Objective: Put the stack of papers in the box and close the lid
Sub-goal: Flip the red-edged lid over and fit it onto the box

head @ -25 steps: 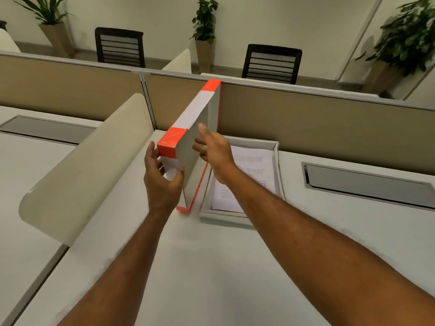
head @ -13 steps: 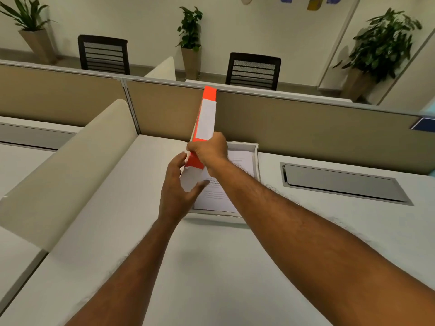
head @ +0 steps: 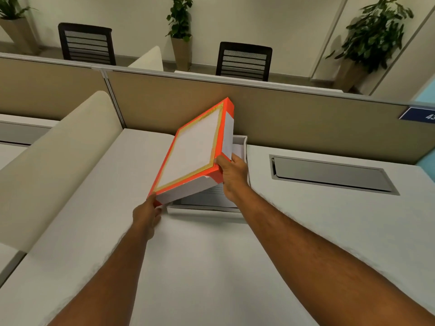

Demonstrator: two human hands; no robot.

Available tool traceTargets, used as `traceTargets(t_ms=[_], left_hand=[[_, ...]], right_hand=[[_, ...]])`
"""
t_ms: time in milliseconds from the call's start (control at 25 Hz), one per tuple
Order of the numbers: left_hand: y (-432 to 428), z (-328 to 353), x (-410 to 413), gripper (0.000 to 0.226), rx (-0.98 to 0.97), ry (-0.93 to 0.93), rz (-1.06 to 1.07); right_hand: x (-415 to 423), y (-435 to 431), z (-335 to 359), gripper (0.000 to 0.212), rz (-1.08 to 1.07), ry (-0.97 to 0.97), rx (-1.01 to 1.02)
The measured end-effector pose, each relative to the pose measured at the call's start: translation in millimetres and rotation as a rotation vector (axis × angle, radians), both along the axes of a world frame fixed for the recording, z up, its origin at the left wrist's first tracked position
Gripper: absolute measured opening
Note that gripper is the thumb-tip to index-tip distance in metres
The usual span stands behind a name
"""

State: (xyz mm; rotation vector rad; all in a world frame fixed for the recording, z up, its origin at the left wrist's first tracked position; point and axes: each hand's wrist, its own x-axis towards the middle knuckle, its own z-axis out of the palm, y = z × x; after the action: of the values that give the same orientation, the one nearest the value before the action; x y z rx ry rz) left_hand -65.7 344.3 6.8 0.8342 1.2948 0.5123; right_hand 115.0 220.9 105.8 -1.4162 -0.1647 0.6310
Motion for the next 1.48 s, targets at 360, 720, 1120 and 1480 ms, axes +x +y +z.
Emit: traceTargets(t_ms=[360, 720, 1120, 1480], left_hand=[[-12.0, -2.5, 12.1, 0.049, 0.112, -0.047, -0.031], [-28.2, -0.3, 10.9, 0.023, 0.265, 0.031, -0.226], [-30.3, -11.4, 10.8, 0.039, 0.454, 0.143, -0.382], [-30.7, -16.5, 22.1, 0.048, 0.538, 0.213, -0.49]], right_hand=[[29.6, -44.9, -48.1, 0.028, -0.024, -0.019, -0.16], [31.8, -74.2, -73.9, 0.027, 0.005, -0.128, -0.154], [18.6, -98.8, -107.1, 0.037, -0.013, -0.106, -0.15], [17.5, -107.6, -124.4, 0.036, -0.024, -0.177, -0.321]])
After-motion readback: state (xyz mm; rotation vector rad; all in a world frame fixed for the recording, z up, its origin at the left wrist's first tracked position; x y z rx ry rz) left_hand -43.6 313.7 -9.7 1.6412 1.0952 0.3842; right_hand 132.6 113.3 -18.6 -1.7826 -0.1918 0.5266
